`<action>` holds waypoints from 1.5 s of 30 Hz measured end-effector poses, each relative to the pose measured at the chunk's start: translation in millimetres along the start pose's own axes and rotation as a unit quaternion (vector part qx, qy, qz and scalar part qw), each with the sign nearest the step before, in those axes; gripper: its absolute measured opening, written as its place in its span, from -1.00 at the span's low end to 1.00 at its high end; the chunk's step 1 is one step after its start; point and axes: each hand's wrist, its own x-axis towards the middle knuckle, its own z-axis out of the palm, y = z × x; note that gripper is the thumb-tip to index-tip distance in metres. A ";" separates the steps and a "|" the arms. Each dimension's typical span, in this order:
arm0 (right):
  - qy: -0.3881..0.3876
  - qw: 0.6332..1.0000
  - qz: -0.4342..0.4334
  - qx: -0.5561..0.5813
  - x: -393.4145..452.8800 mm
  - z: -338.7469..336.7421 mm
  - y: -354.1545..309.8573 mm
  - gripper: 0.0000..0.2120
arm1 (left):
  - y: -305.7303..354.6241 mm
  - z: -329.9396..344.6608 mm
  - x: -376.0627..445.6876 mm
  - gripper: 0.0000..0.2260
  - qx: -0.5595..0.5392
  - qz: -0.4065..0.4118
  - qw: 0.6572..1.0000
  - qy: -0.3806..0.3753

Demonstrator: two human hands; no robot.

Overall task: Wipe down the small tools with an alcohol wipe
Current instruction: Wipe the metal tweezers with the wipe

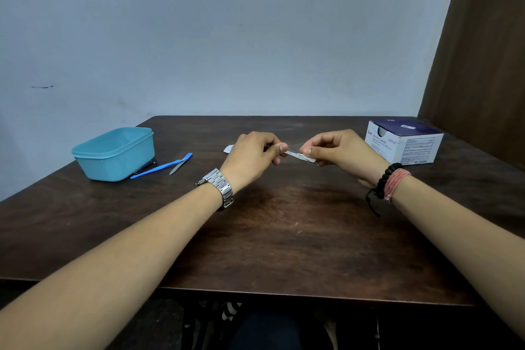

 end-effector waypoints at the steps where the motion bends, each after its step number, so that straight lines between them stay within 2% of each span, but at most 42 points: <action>1: -0.001 1.000 -0.005 -0.010 -0.1 -0.2 -0.8 -0.98 | 0.0 0.0 0.2 -0.80 -0.002 -0.005 1.000 0.000; 5: -0.007 0.998 -0.031 -0.053 0.3 -1.0 -1.6 -0.97 | -1.5 0.5 1.0 -0.79 -0.029 -0.042 0.999 0.000; 15: -0.042 0.982 -0.073 -0.168 -5.4 0.9 -9.6 -0.78 | -5.1 2.1 0.0 -0.76 -0.128 -0.146 0.981 0.015; 20: 0.007 0.985 -0.082 -0.150 -4.0 2.0 -8.2 -0.89 | -4.0 4.2 -0.7 -0.76 -0.140 -0.144 0.980 0.007; 24: 0.009 0.987 -0.070 -0.142 -3.6 2.6 -6.3 -0.95 | -3.4 5.2 -0.1 -0.76 -0.145 -0.142 0.979 0.010; 32: 0.022 0.991 -0.069 -0.115 -0.8 2.7 -4.2 -0.92 | -3.0 5.3 0.6 -0.76 -0.156 -0.138 0.978 0.008; 38: 0.022 0.986 -0.088 -0.143 -1.8 2.3 -3.8 -0.85 | -2.8 5.5 -0.1 -0.76 -0.151 -0.133 0.979 0.008; 45: 0.030 0.984 -0.078 -0.158 -4.5 3.2 -10.7 -0.87 | -2.2 4.9 -0.8 -0.76 -0.179 -0.142 0.973 0.009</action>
